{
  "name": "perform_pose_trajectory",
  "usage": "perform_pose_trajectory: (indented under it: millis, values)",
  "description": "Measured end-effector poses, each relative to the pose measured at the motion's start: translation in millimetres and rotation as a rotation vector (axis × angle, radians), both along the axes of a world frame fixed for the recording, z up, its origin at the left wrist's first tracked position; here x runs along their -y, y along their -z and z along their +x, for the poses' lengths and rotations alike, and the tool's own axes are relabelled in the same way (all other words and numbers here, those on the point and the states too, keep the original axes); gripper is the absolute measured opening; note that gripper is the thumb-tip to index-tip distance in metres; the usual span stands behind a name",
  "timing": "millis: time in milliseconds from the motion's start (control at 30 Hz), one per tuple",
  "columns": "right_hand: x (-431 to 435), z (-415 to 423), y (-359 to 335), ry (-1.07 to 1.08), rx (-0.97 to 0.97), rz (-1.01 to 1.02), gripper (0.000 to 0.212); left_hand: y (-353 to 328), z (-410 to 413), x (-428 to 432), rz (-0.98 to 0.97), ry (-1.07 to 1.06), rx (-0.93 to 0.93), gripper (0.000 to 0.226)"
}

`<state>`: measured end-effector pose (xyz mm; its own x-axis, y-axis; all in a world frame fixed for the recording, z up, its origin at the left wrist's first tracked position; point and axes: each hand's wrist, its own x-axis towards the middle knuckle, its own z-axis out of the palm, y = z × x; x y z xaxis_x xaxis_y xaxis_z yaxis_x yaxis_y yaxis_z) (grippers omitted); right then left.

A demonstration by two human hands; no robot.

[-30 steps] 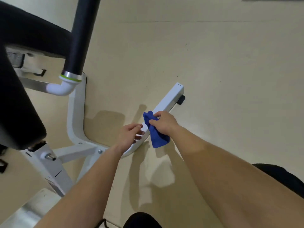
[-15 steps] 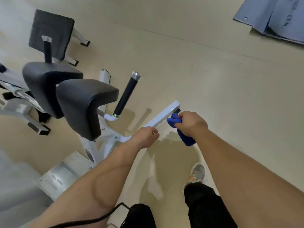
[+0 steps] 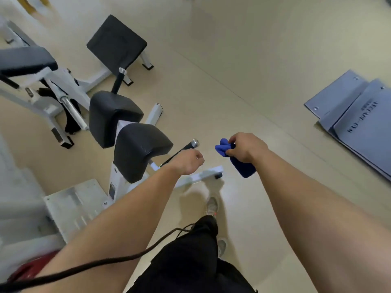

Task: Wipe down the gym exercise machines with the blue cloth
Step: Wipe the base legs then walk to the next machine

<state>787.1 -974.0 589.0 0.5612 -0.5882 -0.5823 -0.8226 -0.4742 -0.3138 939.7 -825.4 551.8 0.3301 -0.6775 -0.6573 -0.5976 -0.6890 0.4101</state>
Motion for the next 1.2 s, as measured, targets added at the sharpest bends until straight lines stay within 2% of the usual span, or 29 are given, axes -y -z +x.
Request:
perform_pose_trajectory:
  millis: [67,200,333,500,733,933,1200]
  values:
    - [22,18,-16,-0.048,-0.011,-0.01,0.012,-10,14,17,-0.024,-0.031,-0.007,0.02]
    - [69,56,-34,-0.147,-0.02,-0.044,0.014,-20,42,58,-0.065,-0.129,-0.056,0.021]
    - [111,87,-42,-0.201,-0.02,-0.028,0.015,-28,61,91,-0.072,-0.199,-0.042,0.008]
    - [165,117,-32,-0.316,-0.029,0.009,0.016,-25,73,119,-0.028,-0.371,-0.065,0.03]
    - [271,165,-9,-0.669,-0.052,-0.032,0.016,-19,66,191,-0.016,-0.658,-0.027,0.032]
    - [352,195,-18,-0.951,-0.046,-0.019,0.019,-33,36,259,-0.037,-0.938,0.012,0.032]
    - [391,261,-18,-1.203,-0.052,-0.044,0.023,-24,31,288,-0.057,-1.219,-0.013,0.024]
